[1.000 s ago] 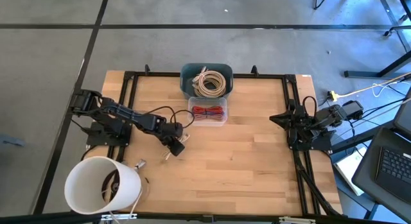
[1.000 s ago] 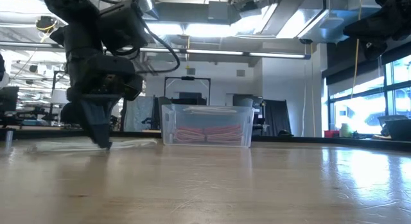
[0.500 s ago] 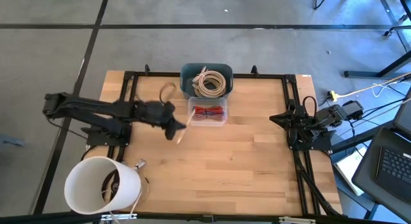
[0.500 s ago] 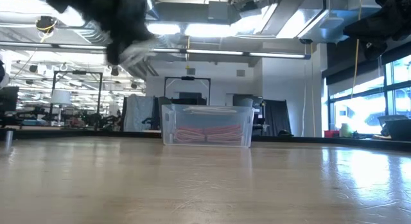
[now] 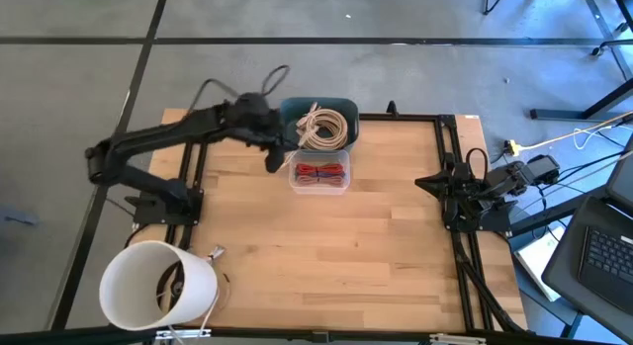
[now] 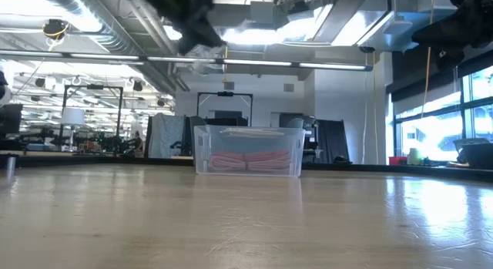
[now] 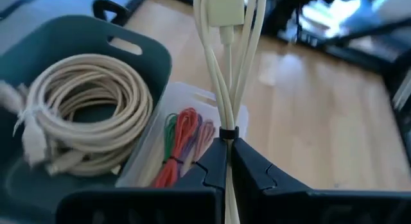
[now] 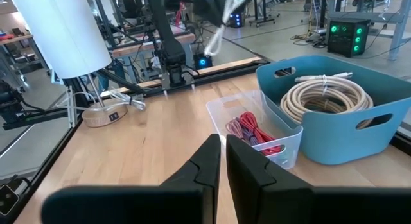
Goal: Pick & Place USB Port
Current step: Put the white charger cable into the transparent bin
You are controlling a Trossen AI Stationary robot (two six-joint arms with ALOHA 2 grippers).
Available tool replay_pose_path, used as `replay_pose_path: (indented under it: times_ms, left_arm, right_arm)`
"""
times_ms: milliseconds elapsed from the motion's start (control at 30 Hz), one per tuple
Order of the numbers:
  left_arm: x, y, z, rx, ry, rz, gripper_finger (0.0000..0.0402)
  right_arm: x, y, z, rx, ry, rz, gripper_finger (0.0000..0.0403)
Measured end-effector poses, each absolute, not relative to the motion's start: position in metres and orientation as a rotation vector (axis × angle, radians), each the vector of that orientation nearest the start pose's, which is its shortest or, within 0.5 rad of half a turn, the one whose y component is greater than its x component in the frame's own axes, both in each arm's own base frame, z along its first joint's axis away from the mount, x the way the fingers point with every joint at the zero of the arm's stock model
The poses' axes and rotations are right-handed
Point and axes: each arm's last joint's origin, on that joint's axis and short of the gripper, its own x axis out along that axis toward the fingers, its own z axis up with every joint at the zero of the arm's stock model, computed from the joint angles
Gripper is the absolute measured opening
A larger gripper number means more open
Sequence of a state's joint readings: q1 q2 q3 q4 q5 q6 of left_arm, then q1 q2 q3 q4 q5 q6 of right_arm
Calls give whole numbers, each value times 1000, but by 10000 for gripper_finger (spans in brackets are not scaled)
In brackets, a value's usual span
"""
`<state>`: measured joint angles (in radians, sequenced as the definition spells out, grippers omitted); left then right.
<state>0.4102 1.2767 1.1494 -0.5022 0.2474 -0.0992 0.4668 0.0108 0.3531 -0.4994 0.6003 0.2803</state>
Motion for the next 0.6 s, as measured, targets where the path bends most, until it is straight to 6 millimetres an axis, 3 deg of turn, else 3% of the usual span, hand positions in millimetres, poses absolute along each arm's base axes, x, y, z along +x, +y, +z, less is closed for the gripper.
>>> replay_pose_path:
  times_ms: [167,300,600]
  left_arm:
    - [291,123,320,-211,757,126,3]
    - [313,128,296,-163,946,55,3]
    - [328,136,249,-48,1203,0,3]
  right_arm:
    - [58,11,231,199,116,-150,30]
    - [58,11,231,198,116,-150,30]
    - [58,11,231,199,116,-151,30]
